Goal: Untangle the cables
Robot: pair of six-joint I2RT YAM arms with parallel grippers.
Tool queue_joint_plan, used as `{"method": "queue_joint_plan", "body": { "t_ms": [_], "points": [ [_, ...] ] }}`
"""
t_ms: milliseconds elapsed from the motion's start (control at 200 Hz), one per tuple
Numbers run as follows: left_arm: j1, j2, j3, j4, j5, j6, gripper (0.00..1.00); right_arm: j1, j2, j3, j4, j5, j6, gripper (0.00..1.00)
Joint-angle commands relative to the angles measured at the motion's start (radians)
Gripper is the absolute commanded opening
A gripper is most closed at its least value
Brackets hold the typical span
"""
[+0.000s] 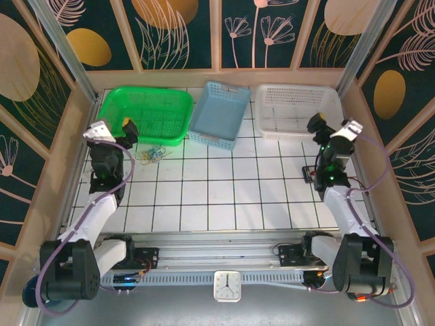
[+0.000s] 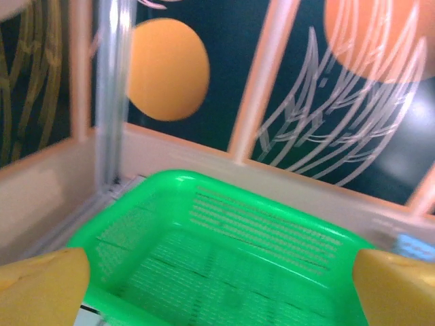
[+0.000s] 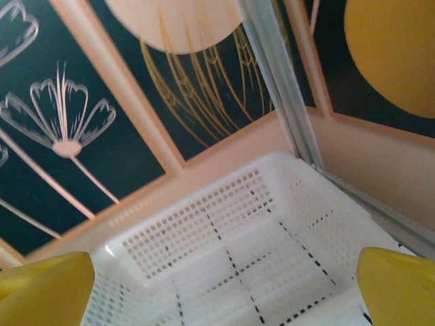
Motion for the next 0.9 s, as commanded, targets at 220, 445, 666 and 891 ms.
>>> {"method": "queue_joint_plan", "body": {
  "t_ms": [220, 445, 666, 891],
  "points": [
    [0.004, -0.084, -0.084, -0.277, 0.359, -0.400, 0.99, 0.110, -0.025, 0.129, -0.362, -0.435, 0.104, 0.98],
    [0.003, 0.039, -0.076, -0.195, 0.399, -0.409, 0.99, 0.489, 0.150, 0.151, -0.316, -0.313, 0.098, 0.98],
    [0.002, 0.150, -0.039, -0.134, 0.374, -0.407, 0.99, 0.681, 0.445, 0.300, -0.263, -0.319, 0.149, 0.98],
    [0.003, 0.253, 0.014, -0.080, 0.386, -0.406, 0.99, 0.755, 0.644, 0.419, -0.257, -0.334, 0.208, 0.96]
  ]
}}
